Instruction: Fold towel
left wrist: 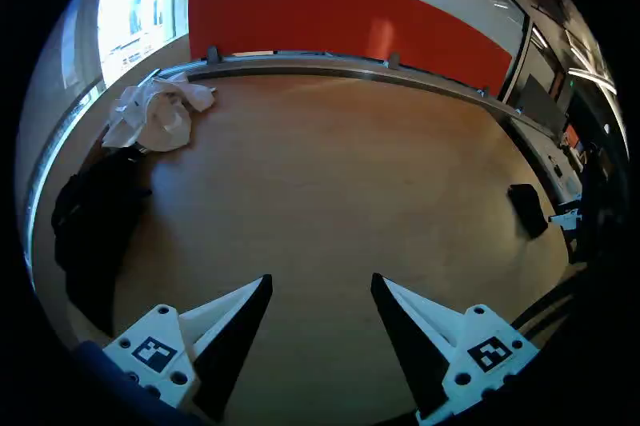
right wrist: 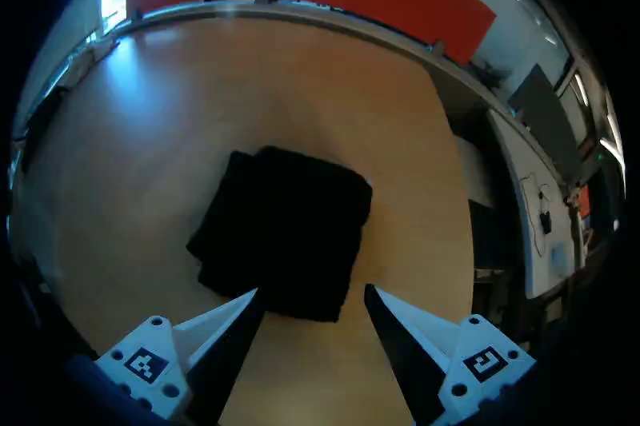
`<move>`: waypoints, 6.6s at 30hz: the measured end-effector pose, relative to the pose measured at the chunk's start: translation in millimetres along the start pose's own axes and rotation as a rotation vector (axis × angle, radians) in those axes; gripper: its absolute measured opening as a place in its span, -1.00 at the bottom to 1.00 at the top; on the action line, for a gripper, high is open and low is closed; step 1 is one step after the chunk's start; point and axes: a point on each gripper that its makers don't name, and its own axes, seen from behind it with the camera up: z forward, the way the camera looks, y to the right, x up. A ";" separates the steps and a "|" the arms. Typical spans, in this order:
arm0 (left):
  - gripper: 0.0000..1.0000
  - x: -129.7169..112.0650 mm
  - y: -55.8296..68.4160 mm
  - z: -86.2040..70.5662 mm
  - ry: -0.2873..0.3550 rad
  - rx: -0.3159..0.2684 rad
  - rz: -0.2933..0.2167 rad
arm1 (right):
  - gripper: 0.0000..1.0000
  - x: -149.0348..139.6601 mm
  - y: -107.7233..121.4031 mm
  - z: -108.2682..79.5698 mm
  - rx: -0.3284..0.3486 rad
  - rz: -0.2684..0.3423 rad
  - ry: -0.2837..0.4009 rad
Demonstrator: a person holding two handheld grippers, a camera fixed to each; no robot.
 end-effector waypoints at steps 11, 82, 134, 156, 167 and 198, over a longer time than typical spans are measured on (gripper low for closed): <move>0.83 12.2 0.5 -2.3 0.034 0.004 -0.003 | 0.86 89.1 -19.7 -42.1 -0.002 0.162 0.337; 0.82 181.2 -31.9 -42.3 0.796 0.176 0.021 | 0.86 281.9 -168.1 -153.1 -0.091 0.170 0.990; 0.83 107.4 -81.0 41.5 0.904 0.179 0.050 | 0.86 269.2 -194.1 -83.8 -0.063 0.142 1.005; 0.82 104.0 -80.5 55.0 0.860 0.171 0.057 | 0.86 260.2 -187.6 -74.6 -0.069 0.141 1.028; 0.82 104.7 -81.6 55.2 0.860 0.172 0.057 | 0.86 242.7 -183.8 -48.1 -0.065 0.180 1.047; 0.83 104.0 -82.6 55.6 0.860 0.172 0.058 | 0.87 210.5 -186.4 0.7 -0.055 0.257 1.039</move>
